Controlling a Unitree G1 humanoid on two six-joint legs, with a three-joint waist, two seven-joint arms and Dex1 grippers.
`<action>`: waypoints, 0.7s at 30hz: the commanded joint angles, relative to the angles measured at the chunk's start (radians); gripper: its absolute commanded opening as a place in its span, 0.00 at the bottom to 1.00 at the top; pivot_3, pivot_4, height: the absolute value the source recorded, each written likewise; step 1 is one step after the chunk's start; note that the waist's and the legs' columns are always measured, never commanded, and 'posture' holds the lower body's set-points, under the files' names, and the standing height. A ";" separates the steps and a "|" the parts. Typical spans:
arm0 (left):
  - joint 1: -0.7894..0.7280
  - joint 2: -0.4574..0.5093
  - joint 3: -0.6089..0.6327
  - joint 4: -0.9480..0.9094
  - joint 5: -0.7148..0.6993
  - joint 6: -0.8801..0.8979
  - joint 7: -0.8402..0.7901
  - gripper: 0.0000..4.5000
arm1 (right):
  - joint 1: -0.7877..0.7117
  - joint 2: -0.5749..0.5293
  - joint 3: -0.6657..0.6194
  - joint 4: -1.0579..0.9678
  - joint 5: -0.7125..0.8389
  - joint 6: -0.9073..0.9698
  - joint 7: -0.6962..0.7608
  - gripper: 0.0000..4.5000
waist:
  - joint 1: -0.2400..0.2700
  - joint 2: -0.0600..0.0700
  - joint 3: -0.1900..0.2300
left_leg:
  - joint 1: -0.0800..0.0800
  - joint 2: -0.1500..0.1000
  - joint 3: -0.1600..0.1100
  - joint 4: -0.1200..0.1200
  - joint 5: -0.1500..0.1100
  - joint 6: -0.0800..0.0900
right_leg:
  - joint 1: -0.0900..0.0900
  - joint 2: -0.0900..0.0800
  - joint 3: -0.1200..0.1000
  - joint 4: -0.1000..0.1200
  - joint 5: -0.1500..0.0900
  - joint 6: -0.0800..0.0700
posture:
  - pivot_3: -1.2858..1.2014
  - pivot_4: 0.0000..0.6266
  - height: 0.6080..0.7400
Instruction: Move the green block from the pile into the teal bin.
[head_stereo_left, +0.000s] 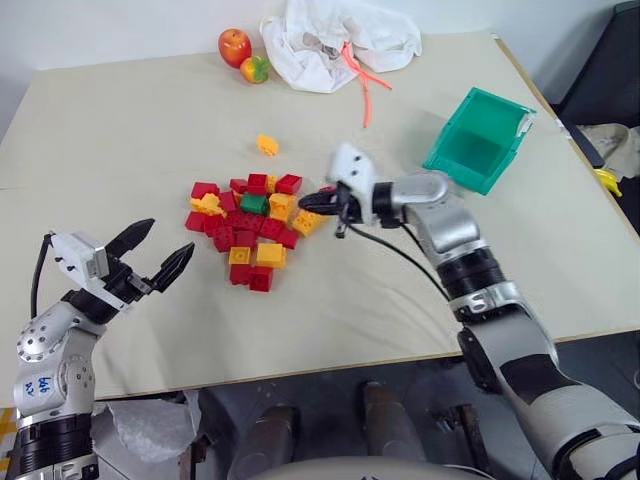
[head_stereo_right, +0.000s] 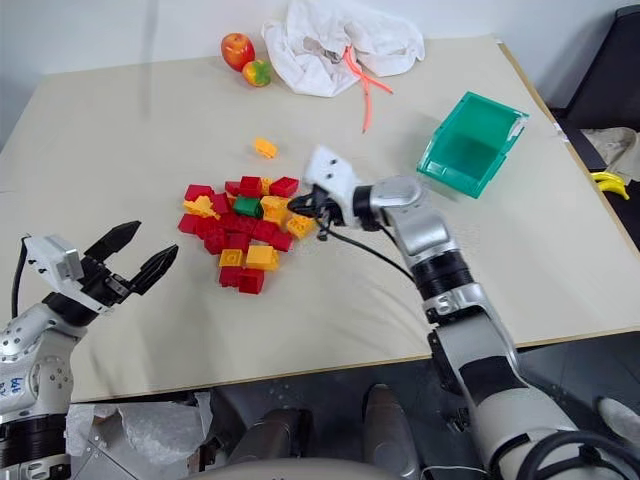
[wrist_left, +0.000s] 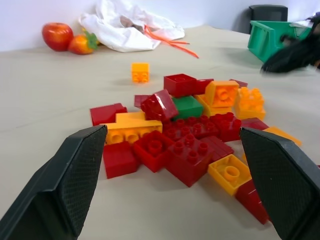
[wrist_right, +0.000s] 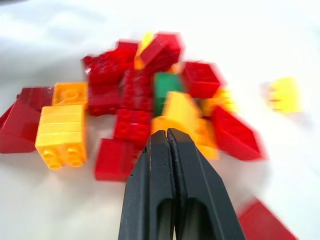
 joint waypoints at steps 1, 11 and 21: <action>-0.021 0.019 -0.006 -0.039 -0.012 0.019 -0.015 1.00 | 0.050 -0.057 -0.032 -0.127 0.063 0.032 0.055 0.22 | 0.006 0.000 0.000 | 0.000 0.000 0.000 0.000 0.000 0.000 | 0.000 0.000 0.000 0.000 0.000 0.000 | 0.52 0.24 1.00; -0.125 0.076 -0.055 -0.074 -0.018 0.194 0.012 1.00 | 0.212 -0.245 -0.096 -0.322 0.176 0.129 0.139 0.93 | 0.036 0.000 0.000 | 0.000 0.000 0.001 0.002 0.000 0.000 | 0.000 0.000 0.000 -0.001 0.000 0.000 | 0.52 0.24 1.00; -0.210 0.140 -0.110 -0.133 -0.014 0.423 0.052 1.00 | 0.318 -0.295 -0.172 -0.449 0.238 0.165 0.066 1.00 | 0.047 -0.001 0.001 | 0.000 0.000 0.002 0.002 -0.001 0.000 | 0.000 0.000 0.002 -0.001 0.000 0.000 | 0.52 0.24 1.00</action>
